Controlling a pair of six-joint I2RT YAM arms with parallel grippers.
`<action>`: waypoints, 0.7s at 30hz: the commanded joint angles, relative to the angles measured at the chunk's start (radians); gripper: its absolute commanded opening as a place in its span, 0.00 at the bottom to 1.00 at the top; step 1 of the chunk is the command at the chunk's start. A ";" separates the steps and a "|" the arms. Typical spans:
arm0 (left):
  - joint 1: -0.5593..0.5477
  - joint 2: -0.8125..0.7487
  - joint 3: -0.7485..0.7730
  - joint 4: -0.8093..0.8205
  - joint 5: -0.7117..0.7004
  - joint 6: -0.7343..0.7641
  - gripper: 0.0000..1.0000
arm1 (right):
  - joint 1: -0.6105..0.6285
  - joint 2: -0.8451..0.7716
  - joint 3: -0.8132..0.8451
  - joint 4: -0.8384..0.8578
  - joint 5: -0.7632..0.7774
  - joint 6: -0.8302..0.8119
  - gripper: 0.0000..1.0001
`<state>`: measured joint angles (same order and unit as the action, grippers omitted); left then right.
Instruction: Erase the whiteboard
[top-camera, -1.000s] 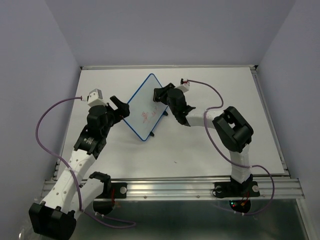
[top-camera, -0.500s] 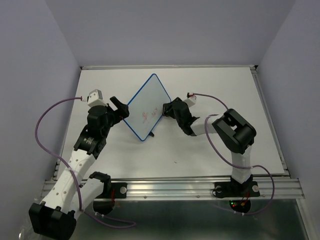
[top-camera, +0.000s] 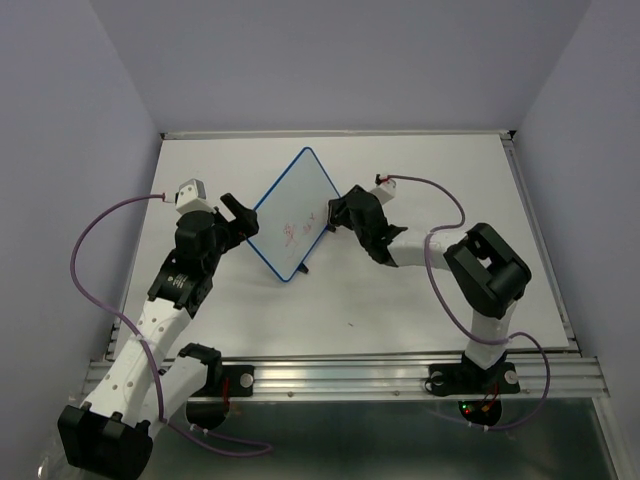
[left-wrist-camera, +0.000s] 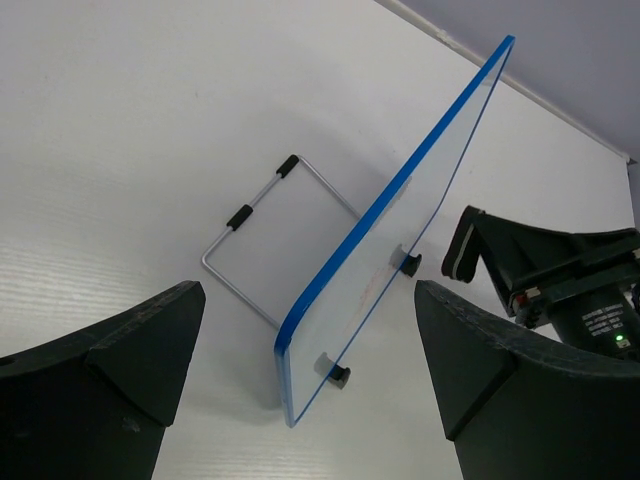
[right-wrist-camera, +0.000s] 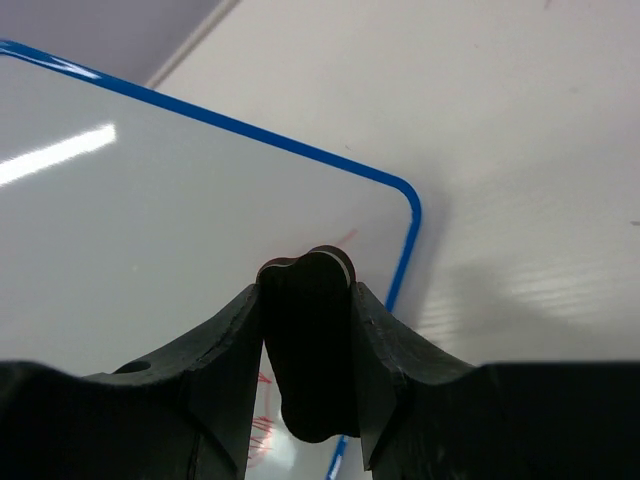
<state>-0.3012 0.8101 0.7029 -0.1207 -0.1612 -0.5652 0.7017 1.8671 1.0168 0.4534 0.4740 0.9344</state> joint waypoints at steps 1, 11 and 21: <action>-0.004 0.000 0.041 0.033 -0.004 0.008 0.99 | 0.009 -0.034 0.116 0.044 0.072 -0.045 0.01; -0.004 0.011 0.043 0.047 0.029 0.004 0.99 | 0.009 0.125 0.163 0.186 0.034 0.130 0.01; -0.004 -0.014 0.047 0.027 0.032 0.024 0.99 | 0.009 0.205 0.051 0.280 0.057 0.230 0.01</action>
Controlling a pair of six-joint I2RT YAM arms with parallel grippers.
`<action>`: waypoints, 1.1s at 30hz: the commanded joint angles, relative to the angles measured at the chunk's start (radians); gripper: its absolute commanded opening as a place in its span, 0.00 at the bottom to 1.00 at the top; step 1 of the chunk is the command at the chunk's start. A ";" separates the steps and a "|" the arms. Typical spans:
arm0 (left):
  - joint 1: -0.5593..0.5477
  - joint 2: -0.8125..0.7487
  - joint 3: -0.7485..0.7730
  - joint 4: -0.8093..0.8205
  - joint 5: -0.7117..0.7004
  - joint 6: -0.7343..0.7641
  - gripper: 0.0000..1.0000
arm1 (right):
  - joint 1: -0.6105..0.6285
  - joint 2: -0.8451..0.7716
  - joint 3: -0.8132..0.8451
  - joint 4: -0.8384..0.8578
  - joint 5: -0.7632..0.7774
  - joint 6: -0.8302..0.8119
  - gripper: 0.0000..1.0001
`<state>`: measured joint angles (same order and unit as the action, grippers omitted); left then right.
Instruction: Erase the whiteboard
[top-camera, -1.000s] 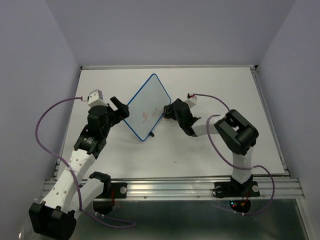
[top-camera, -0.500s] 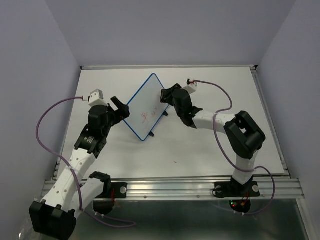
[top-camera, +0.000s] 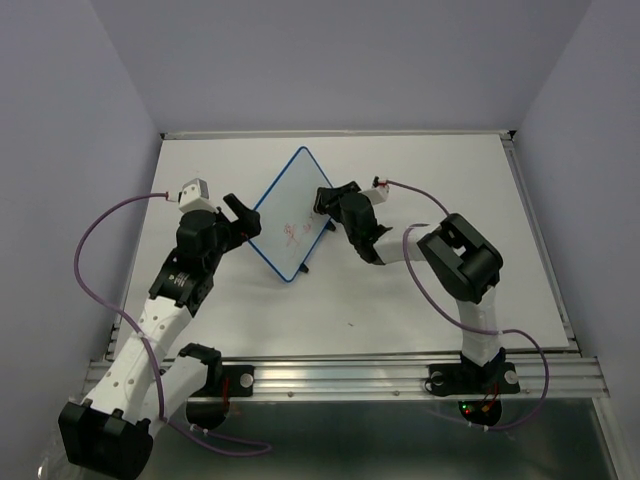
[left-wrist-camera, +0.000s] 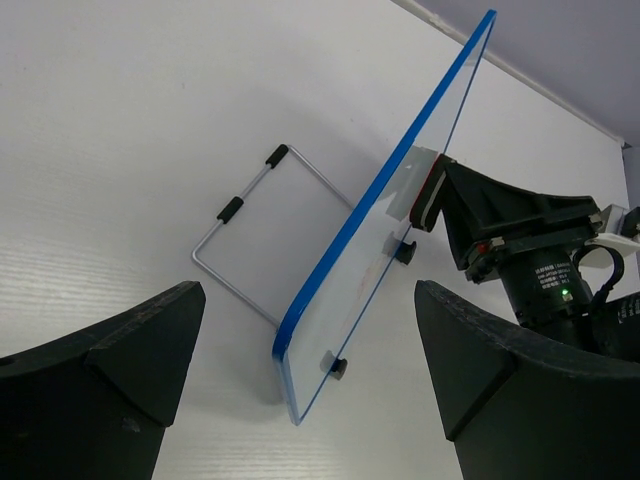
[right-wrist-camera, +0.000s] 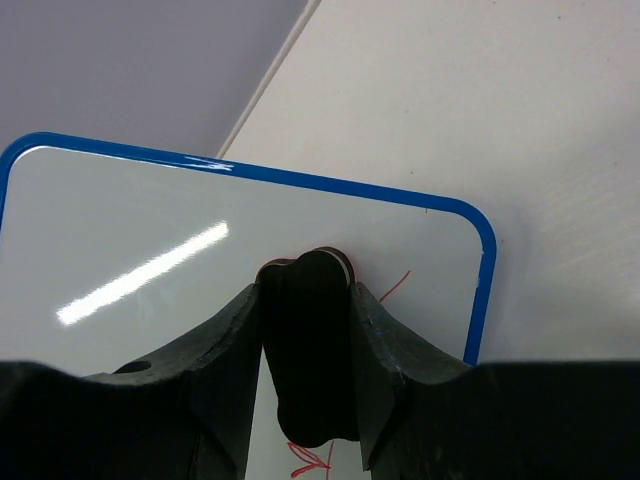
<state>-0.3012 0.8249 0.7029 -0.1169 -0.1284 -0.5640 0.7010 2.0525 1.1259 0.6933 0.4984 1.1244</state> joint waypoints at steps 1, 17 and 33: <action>-0.004 -0.030 0.047 0.022 -0.002 0.024 0.99 | 0.009 0.020 -0.069 0.038 0.038 0.049 0.01; -0.004 -0.009 0.058 0.017 -0.008 0.026 0.99 | 0.009 0.031 -0.161 -0.012 -0.006 0.048 0.01; -0.004 0.056 0.015 0.066 0.006 -0.051 0.99 | 0.009 -0.071 -0.210 0.351 -0.357 -0.328 0.01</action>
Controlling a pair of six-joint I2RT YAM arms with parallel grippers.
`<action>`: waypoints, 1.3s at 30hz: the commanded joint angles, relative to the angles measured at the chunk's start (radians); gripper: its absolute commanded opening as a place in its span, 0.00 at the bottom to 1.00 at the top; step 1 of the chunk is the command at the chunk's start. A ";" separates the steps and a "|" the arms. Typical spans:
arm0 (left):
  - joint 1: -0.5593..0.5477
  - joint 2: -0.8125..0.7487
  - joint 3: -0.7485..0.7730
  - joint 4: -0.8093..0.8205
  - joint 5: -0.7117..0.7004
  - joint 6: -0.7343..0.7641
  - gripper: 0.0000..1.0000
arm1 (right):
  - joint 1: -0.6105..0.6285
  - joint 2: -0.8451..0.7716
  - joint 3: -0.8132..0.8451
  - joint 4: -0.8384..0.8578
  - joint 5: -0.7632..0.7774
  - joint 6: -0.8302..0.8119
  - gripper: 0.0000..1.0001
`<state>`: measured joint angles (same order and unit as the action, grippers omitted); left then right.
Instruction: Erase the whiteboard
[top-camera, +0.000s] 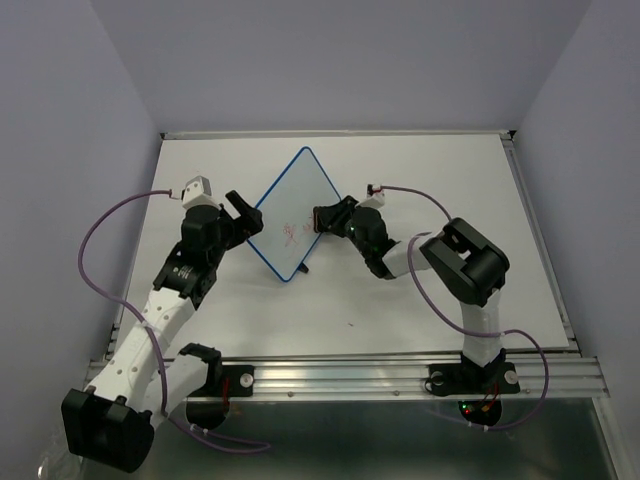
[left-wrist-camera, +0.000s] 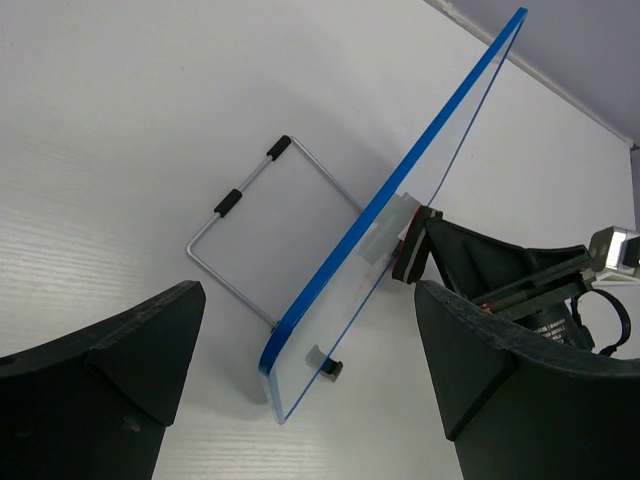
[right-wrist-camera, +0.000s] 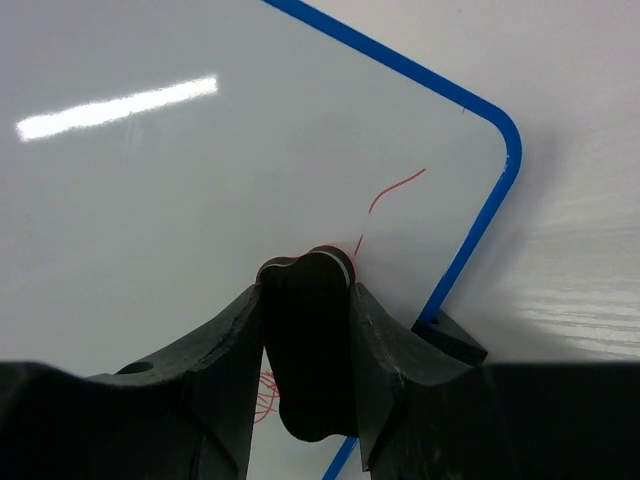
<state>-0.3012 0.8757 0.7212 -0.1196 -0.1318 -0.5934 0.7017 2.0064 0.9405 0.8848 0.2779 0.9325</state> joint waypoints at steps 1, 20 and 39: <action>-0.004 0.008 -0.006 0.074 0.011 -0.023 0.99 | 0.009 -0.018 -0.026 0.175 -0.184 -0.156 0.01; -0.006 0.039 -0.035 0.112 0.041 -0.005 0.77 | 0.028 0.069 -0.045 0.249 -0.319 -0.374 0.01; -0.006 0.086 -0.057 0.159 0.060 0.018 0.64 | 0.097 0.060 -0.173 0.364 -0.528 -0.498 0.01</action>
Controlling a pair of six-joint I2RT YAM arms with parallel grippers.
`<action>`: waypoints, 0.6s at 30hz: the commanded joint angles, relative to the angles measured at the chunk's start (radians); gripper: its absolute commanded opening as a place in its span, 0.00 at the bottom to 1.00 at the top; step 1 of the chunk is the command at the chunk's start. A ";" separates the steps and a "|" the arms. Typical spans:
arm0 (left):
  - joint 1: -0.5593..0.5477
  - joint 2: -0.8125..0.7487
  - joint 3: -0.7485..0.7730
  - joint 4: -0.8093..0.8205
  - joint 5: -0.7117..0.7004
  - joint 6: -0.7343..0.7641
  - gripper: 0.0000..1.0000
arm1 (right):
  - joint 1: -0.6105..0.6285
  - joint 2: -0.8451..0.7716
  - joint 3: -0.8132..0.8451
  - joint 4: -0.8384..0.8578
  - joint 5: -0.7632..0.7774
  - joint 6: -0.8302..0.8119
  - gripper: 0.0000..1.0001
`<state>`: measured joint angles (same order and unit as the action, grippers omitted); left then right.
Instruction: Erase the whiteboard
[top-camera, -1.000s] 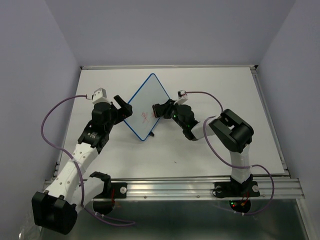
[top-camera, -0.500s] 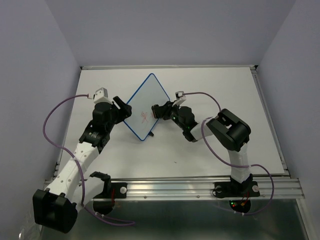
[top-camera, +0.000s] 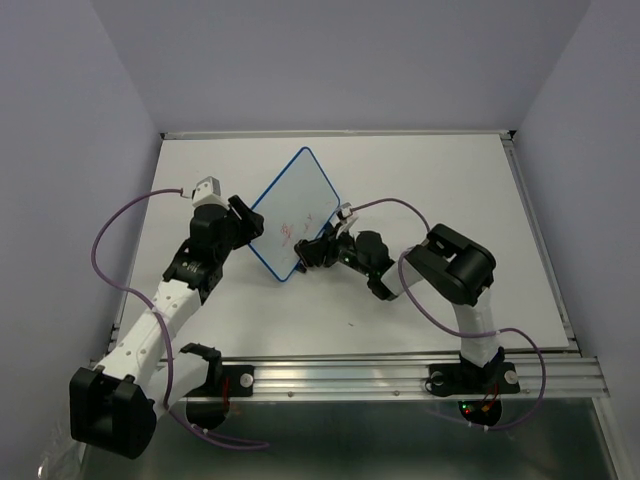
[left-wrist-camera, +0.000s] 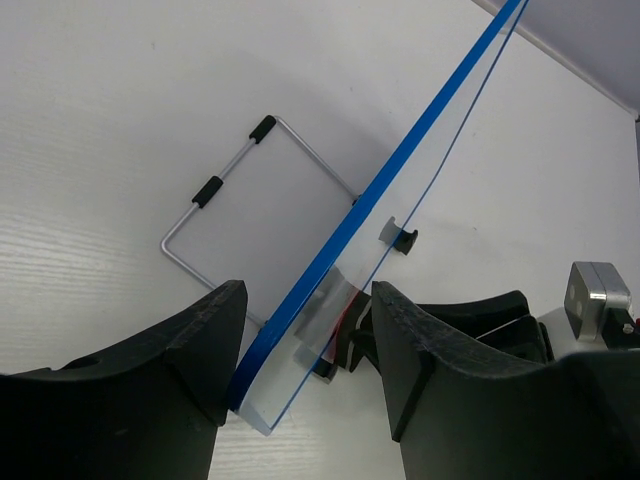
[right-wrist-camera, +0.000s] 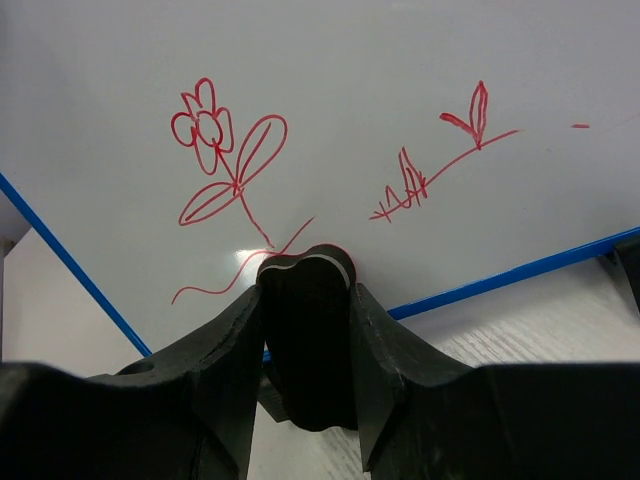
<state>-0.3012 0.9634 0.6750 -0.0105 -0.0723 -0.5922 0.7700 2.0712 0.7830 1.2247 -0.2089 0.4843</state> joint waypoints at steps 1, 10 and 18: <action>-0.007 -0.002 -0.012 0.050 0.000 0.019 0.64 | 0.029 -0.010 -0.021 0.030 -0.006 -0.047 0.01; -0.006 -0.006 -0.020 0.052 -0.014 0.020 0.63 | 0.005 -0.082 -0.022 0.007 0.350 -0.024 0.01; -0.006 -0.003 -0.020 0.049 -0.024 0.032 0.59 | -0.046 -0.069 0.065 0.004 0.279 -0.021 0.01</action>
<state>-0.3016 0.9672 0.6621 0.0036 -0.0807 -0.5831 0.7311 2.0285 0.7872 1.1980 0.0502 0.4755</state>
